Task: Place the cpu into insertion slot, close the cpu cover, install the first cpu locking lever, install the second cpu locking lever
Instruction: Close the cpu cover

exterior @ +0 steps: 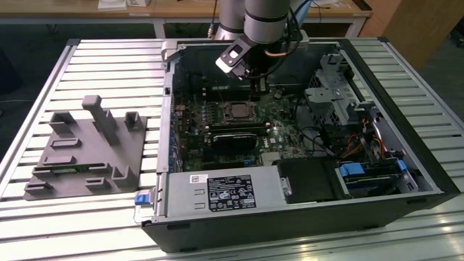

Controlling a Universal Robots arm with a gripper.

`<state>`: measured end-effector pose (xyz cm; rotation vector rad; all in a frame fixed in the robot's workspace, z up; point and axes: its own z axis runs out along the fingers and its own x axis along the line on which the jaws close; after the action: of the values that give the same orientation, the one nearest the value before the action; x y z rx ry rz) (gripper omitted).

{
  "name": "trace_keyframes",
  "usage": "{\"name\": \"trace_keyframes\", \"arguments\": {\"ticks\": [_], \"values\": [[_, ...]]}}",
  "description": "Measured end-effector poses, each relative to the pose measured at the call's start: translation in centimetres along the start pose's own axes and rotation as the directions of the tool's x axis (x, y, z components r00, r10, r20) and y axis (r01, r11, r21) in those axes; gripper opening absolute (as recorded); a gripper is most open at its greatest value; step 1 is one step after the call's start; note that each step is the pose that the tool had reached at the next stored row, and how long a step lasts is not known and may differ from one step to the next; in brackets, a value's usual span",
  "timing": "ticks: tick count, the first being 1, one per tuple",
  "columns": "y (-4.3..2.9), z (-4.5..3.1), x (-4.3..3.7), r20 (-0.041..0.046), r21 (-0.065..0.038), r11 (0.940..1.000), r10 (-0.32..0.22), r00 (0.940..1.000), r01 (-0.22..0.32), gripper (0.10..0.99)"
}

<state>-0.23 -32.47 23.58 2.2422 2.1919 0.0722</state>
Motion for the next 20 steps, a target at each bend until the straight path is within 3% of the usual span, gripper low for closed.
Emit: {"name": "trace_keyframes", "arguments": {"ticks": [4,11,20], "values": [[-0.6,0.28,-0.09,-0.004,0.0,1.0,0.0,1.0,0.0,0.106],[-2.25,0.6,-0.16,-0.0048,0.0,1.0,0.0,1.0,0.0,0.106],[-3.27,1.52,-0.23,-0.0075,0.0,1.0,0.0,1.0,0.0,0.106]]}}
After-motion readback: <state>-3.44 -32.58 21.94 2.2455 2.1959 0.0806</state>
